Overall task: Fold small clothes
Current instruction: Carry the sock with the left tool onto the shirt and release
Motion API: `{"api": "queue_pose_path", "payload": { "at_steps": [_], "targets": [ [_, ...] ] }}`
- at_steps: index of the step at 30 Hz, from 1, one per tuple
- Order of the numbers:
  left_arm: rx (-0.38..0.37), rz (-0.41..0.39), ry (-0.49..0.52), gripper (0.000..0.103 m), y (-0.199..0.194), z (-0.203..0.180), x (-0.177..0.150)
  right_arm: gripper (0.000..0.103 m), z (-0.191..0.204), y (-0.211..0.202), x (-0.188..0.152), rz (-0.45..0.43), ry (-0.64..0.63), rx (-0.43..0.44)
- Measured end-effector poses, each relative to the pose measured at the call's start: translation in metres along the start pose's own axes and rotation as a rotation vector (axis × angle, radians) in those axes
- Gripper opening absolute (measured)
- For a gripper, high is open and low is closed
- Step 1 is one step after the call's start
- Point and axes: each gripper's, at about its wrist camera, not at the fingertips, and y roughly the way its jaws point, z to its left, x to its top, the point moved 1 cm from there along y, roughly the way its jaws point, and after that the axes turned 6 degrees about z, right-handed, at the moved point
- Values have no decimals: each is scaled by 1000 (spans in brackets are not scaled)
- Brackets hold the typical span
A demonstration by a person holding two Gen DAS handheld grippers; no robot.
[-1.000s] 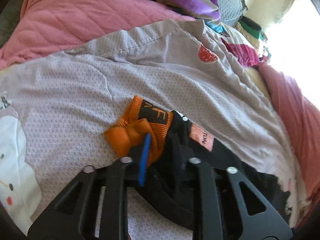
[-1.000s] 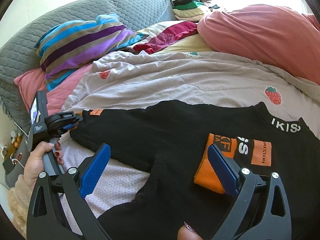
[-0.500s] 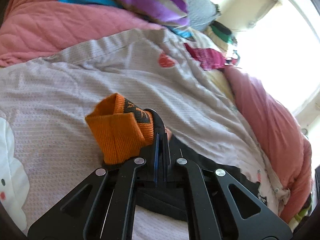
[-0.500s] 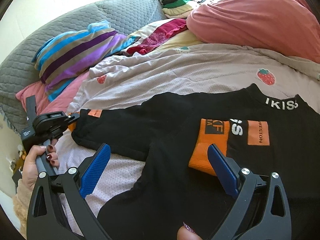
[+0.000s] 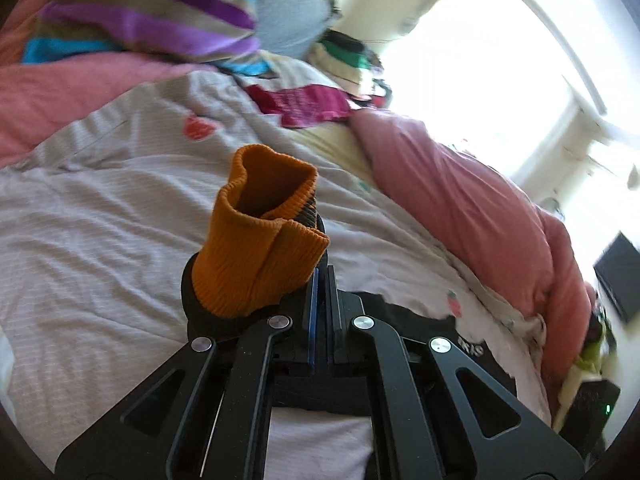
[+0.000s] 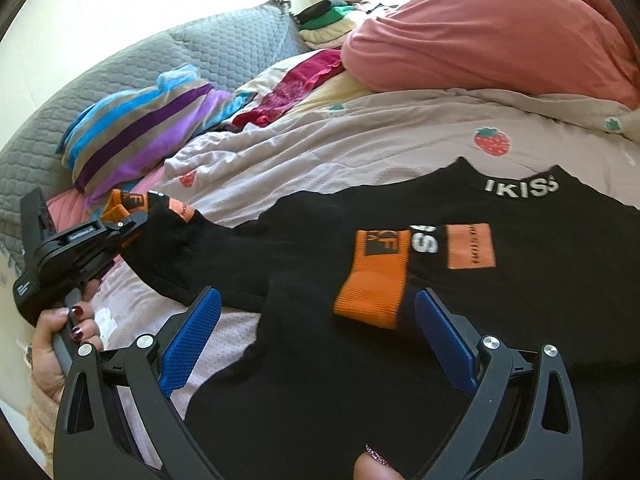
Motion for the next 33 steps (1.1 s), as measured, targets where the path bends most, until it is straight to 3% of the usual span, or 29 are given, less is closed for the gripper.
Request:
{"api": "queue_pose_path", "payload": {
  "at_steps": [9,20,23,26,28,33],
  "targets": [
    [-128,27,169,0,-3,-58,-22,97,-30,-24,-6,-28,60,-39],
    [-199,164,356,0,33,-119,-72,97,-75,-51,-15,-61,144,-113],
    [-250,196,375,1,37,-126,-82,97,-83,-53,-17,-58,169,-122],
    [-291,201,416,18,34,-134,-88,97,-89,-53,-19,-52,190,-122],
    [-289,188,429,18,30,-138,-89,97,-89,-52,-21,-42,198,-114],
    [-208,157,386,40,29,-123,-76,97,-73,-38,-27,22,162,-57]
  ]
}}
